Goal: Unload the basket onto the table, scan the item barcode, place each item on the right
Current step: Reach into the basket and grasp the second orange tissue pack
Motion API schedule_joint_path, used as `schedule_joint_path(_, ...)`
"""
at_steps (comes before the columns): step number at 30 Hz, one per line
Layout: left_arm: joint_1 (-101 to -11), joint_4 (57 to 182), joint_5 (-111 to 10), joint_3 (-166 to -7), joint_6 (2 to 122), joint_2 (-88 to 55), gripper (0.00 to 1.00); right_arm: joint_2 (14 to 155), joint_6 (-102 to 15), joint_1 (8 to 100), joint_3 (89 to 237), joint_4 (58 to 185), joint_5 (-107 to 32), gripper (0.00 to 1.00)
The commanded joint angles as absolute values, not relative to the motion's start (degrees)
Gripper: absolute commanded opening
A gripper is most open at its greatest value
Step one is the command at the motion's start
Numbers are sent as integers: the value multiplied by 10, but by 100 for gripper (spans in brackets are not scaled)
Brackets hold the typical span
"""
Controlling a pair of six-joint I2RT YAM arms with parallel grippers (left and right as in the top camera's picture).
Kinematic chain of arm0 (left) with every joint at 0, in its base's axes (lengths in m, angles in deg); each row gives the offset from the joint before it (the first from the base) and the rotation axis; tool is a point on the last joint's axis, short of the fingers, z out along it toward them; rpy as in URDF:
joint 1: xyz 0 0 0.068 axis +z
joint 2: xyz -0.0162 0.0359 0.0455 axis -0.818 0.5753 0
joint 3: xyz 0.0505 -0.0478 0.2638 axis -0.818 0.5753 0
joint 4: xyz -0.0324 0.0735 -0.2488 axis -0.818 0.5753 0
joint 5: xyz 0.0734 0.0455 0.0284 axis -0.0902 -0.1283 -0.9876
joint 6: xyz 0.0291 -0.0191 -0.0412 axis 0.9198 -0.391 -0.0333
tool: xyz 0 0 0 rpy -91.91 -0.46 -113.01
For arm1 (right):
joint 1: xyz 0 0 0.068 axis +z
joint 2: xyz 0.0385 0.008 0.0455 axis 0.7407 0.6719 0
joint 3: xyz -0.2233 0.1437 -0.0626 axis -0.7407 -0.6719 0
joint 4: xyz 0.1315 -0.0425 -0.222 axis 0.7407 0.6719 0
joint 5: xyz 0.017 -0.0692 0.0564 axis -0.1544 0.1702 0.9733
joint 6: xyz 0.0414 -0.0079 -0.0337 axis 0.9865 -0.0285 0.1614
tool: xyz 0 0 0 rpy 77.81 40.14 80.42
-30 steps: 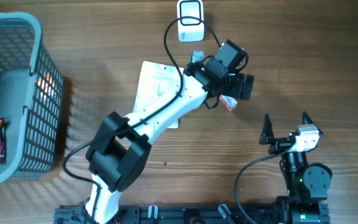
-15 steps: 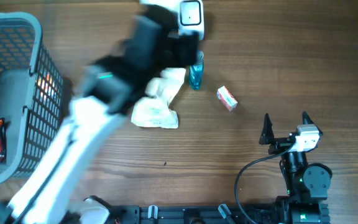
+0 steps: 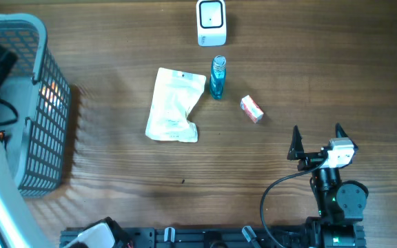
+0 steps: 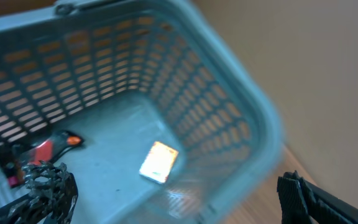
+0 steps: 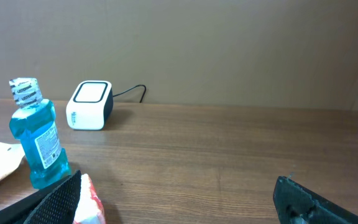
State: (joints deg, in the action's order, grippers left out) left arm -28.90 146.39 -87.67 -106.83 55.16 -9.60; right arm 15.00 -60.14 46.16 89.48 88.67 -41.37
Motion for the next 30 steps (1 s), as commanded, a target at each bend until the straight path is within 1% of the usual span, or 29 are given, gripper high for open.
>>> schedule_joint_path(1, -235, 1465, -850, -1072, 541, -34, 100, 149, -599, 464, 894, 886, -419, 100)
schedule_joint_path(4, -211, 1469, -847, -1072, 523, 14, 100, 149, -599, 464, 894, 886, -419, 100)
schedule_joint_path(6, -202, 1478, -813, -1072, 524, 50, 100, 149, -599, 464, 894, 886, -419, 100)
schedule_joint_path(9, -202, 1494, -767, -1072, 528, 96, 100, 149, -599, 464, 894, 886, -419, 100)
schedule_joint_path(15, -203, 1502, -752, -1058, 529, 179, 100, 149, -599, 464, 894, 886, -419, 100)
schedule_joint_path(16, -203, 1502, -750, -1054, 530, 189, 100, 149, -599, 464, 894, 886, -419, 100)
schedule_joint_path(21, -208, 1493, -716, -1050, 613, 231, 100, 149, -599, 464, 894, 886, -419, 100)
schedule_joint_path(22, -209, 1491, -715, -1050, 620, 235, 98, 149, -599, 464, 894, 886, -419, 100)
schedule_joint_path(24, -213, 1485, -716, -1050, 620, 247, 97, 149, -599, 464, 894, 886, -419, 100)
schedule_joint_path(26, -217, 1483, -716, -1049, 620, 257, 100, 149, -599, 464, 894, 886, -419, 100)
schedule_joint_path(30, -227, 1481, -716, -1049, 620, 277, 100, 149, -599, 464, 894, 886, -419, 100)
